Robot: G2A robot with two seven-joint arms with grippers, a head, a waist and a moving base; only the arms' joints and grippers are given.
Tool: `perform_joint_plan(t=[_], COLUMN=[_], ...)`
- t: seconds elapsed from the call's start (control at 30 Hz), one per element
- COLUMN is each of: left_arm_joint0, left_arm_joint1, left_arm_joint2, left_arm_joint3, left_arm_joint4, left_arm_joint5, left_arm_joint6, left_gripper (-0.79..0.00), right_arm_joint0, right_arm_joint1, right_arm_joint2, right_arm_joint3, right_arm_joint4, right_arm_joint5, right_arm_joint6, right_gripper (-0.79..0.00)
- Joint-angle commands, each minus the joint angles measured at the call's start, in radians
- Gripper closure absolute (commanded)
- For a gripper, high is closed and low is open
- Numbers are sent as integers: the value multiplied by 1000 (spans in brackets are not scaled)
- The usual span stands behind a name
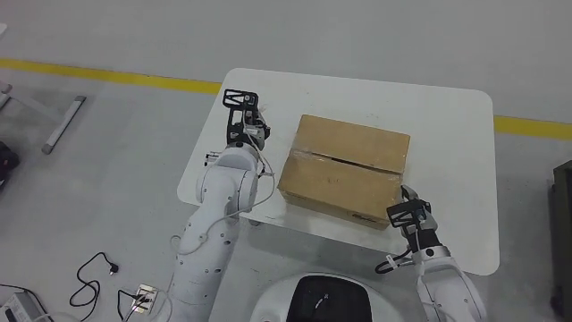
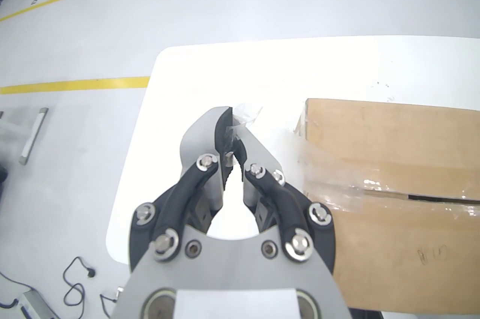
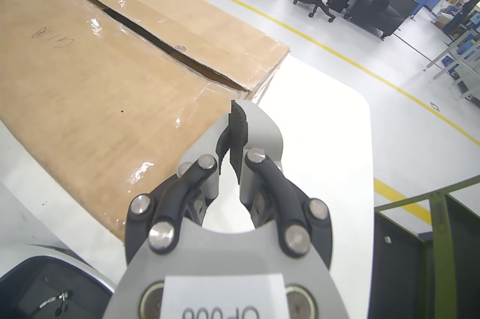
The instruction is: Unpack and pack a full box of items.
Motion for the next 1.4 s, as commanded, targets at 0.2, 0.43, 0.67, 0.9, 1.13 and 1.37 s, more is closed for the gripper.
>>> perform_joint_plan(t=[0.2,0.43,0.67,0.9,1.13,1.37], left_arm_joint0=[0,3,11,20,21,-2], left_arm_joint1=[4,6,5,10,14,19], left_arm_joint2=[-31,-20,-14,-62,-104,-145], left_arm_joint3=[11,-2,2,10,17,39], left_arm_joint4=[15,18,11,11,2,2], left_arm_joint5=[29,15,35,50,67,71], left_arm_joint6=[8,7,14,19,30,36], left_gripper=[0,0,0,0,0,0], right_arm_joint0=[-4,-21,-49,5,26,17], right_arm_joint1=[1,4,7,-5,-10,-10], right_arm_joint2=[9,23,-1,-65,-71,-64], right_arm_joint3=[3,-39,-116,-32,-5,-19], right_arm_joint4=[0,11,-21,-66,-52,-50], right_arm_joint5=[-3,-10,-58,-30,-8,-5], right_arm_joint6=[0,-14,-9,38,64,68], right_gripper=[0,0,0,0,0,0])
